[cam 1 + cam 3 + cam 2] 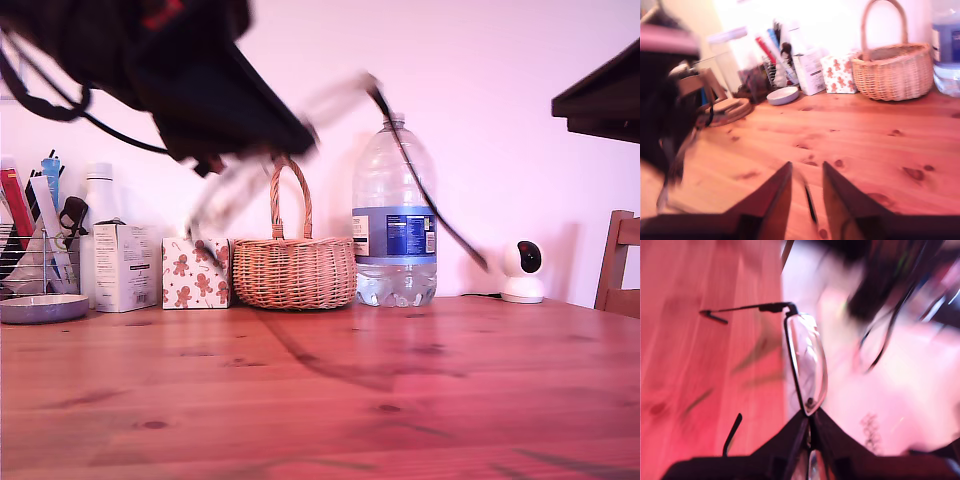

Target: Pick up the glasses and close them, then place them back on the table

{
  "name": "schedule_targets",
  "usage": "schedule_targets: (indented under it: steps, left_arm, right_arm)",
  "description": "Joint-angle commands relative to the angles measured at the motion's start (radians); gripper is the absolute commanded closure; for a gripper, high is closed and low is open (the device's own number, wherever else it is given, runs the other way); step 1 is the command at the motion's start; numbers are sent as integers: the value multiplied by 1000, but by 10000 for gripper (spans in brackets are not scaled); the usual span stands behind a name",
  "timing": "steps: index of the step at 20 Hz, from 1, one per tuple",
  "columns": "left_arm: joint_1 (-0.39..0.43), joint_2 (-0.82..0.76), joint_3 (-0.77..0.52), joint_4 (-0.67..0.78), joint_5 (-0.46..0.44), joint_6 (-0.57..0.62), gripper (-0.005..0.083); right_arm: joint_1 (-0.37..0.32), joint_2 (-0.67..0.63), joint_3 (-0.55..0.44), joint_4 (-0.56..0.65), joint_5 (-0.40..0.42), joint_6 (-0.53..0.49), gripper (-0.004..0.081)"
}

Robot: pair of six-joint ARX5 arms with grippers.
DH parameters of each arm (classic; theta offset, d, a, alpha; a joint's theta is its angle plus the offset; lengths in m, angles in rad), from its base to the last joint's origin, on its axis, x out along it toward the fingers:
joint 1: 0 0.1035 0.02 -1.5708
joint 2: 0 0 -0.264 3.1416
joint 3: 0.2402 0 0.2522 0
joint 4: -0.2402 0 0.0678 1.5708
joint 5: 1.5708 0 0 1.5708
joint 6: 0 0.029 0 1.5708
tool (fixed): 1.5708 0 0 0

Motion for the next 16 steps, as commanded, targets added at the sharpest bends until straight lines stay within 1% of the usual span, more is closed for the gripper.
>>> schedule_targets:
  steps: [1,4,6,7,9,11,14,16]
  left_arm:
    - [60,36,11,9,93,-7,794]
    - [129,63,11,22,261,-22,794]
    - [156,97,11,27,347,-40,794]
    - [163,119,11,28,370,-43,794]
    - [169,162,11,42,401,-55,794]
    - [168,192,11,57,446,-63,794]
    - [168,211,11,76,452,-88,794]
    - [168,212,11,76,453,-97,794]
  right_arm:
    - [22,34,75,-11,-1,-90,556]
    - [61,138,186,-146,1,-342,546]
    - [91,242,246,-177,2,-482,491]
    - [110,298,273,-176,10,-501,476]
    - [144,410,331,-176,56,-583,419]
    - [170,521,379,-177,103,-627,349]
    - [208,671,449,-167,194,-677,328]
    - [215,755,499,-168,235,-691,327]
